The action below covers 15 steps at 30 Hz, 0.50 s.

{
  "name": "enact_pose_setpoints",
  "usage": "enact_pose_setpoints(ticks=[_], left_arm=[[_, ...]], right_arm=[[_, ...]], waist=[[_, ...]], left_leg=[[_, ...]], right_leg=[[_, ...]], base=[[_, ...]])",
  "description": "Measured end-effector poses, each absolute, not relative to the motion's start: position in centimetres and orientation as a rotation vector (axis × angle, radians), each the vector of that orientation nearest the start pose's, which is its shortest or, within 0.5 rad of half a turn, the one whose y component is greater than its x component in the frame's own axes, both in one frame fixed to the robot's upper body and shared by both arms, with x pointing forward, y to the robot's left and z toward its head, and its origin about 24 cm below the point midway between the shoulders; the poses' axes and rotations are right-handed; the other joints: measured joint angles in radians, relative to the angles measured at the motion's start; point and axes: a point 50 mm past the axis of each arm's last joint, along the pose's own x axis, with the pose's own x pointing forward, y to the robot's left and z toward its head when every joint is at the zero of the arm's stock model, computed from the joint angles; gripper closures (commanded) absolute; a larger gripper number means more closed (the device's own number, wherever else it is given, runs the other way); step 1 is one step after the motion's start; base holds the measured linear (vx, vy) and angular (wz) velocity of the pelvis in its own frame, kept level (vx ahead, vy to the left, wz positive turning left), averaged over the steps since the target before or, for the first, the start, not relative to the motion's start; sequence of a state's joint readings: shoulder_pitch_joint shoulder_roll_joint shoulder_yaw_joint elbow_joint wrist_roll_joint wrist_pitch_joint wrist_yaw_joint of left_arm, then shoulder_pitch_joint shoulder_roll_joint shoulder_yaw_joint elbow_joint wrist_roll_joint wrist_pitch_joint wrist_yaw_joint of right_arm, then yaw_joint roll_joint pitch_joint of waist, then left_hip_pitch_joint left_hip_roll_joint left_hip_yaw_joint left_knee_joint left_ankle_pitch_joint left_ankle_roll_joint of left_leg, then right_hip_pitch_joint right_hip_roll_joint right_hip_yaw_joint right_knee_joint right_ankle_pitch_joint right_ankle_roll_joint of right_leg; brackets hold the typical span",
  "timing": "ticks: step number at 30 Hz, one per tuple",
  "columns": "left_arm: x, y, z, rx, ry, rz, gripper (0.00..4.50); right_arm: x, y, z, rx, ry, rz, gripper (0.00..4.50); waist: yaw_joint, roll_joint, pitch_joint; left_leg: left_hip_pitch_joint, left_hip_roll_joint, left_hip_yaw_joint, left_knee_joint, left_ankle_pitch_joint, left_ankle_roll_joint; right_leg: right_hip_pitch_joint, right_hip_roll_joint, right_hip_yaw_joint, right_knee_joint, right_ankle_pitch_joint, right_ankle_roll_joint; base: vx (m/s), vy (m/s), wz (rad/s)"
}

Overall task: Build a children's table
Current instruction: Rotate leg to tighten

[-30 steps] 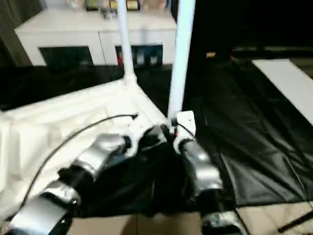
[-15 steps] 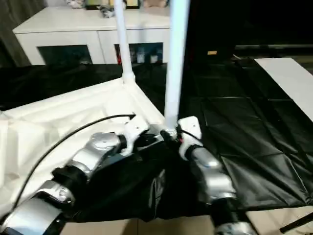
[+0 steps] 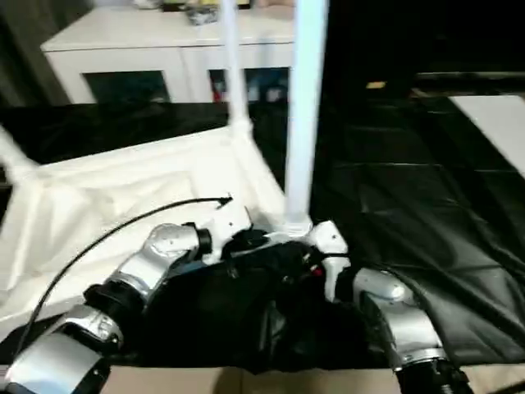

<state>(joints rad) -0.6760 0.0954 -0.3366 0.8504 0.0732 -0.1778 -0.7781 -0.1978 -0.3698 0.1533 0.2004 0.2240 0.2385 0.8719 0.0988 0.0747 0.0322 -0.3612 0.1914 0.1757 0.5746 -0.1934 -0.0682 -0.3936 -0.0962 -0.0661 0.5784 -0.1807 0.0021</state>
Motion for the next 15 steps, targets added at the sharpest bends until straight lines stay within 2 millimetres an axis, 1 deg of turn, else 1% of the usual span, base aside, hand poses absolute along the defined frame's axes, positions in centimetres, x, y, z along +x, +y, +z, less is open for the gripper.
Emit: enact_pose_setpoints(ticks=[1, 2, 5, 6, 7, 10, 13, 14, 15], left_arm=[[32.7, 4.9, 4.0, 0.393, 0.166, -1.163, 4.23], [32.6, 4.9, 4.1, 0.367, 0.157, -1.166, 4.06], [32.6, 4.7, 5.1, 0.327, 0.097, -1.194, 3.73], [32.5, 4.5, 5.3, 0.324, 0.085, -1.203, 3.73], [32.5, 4.6, 5.5, 0.32, 0.077, -1.207, 3.64], [31.9, 5.6, 5.3, 0.299, 0.086, -1.209, 3.35], [30.9, 7.5, 4.9, 0.29, 0.159, -1.22, 3.13], [30.6, 8.4, 4.8, 0.297, 0.196, -1.222, 3.01], [30.1, 9.9, 4.6, 0.317, 0.254, -1.223, 3.01]], right_arm=[[26.4, -15.1, 2.7, -0.054, 0.346, 0.976, 0.76], [26.4, -14.8, 2.6, -0.051, 0.347, 0.984, 0.74], [26.3, -14.5, 2.5, -0.056, 0.343, 0.992, 0.74], [26.4, -14.4, 2.5, -0.061, 0.341, 0.994, 0.74], [26.4, -14.2, 2.5, -0.064, 0.339, 0.997, 0.74], [26.3, -13.6, 2.4, -0.063, 0.338, 1.007, 0.74], [26.3, -13.4, 2.4, -0.067, 0.337, 1.016, 0.74], [26.3, -13.4, 2.4, -0.068, 0.337, 1.017, 0.74], [26.3, -13.4, 2.4, -0.073, 0.333, 1.02, 0.74]], waist=[[0.003, 0.0, 0.0], [0.004, 0.0, 0.0], [0.008, -0.003, 0.002], [0.007, -0.004, 0.002], [0.005, -0.004, 0.002], [-0.006, -0.007, 0.004], [-0.014, -0.011, 0.007], [-0.016, -0.013, 0.007], [-0.019, -0.013, 0.008]], left_leg=[[-0.005, 0.001, 0.0, 0.003, 0.002, 0.003], [-0.01, 0.001, 0.0, 0.005, 0.002, 0.004], [-0.018, 0.002, -0.001, 0.015, -0.001, 0.008], [-0.019, 0.002, -0.001, 0.016, -0.001, 0.009], [-0.02, 0.001, -0.001, 0.017, -0.001, 0.009], [-0.021, 0.002, -0.001, 0.017, -0.001, 0.009], [-0.02, 0.003, -0.001, 0.017, 0.0, 0.008], [-0.02, 0.003, -0.001, 0.017, 0.0, 0.006], [-0.02, 0.006, -0.001, 0.017, 0.0, 0.003]], right_leg=[[-0.004, 0.0, 0.0, 0.001, 0.0, 0.0], [-0.008, 0.0, 0.0, 0.002, 0.0, -0.001], [-0.012, 0.0, 0.0, 0.004, 0.001, -0.001], [-0.013, 0.0, 0.0, 0.004, 0.001, -0.001], [-0.014, -0.001, 0.0, 0.005, 0.001, -0.001], [-0.014, -0.001, 0.0, 0.008, 0.001, -0.001], [-0.015, 0.0, 0.001, 0.014, 0.0, 0.0], [-0.016, 0.001, 0.001, 0.015, 0.0, 0.0], [-0.016, 0.002, 0.001, 0.017, 0.0, 0.0]], base=[[0.0, 0.0, 0.0], [0.0, 0.0, 0.0], [0.0, 0.0, 0.0], [0.0, 0.0, 0.0], [0.0, 0.0, 0.0], [0.0, 0.0, 0.0], [0.0, 0.0, 0.0], [0.0, 0.0, 0.0], [0.0, 0.0, 0.0]])
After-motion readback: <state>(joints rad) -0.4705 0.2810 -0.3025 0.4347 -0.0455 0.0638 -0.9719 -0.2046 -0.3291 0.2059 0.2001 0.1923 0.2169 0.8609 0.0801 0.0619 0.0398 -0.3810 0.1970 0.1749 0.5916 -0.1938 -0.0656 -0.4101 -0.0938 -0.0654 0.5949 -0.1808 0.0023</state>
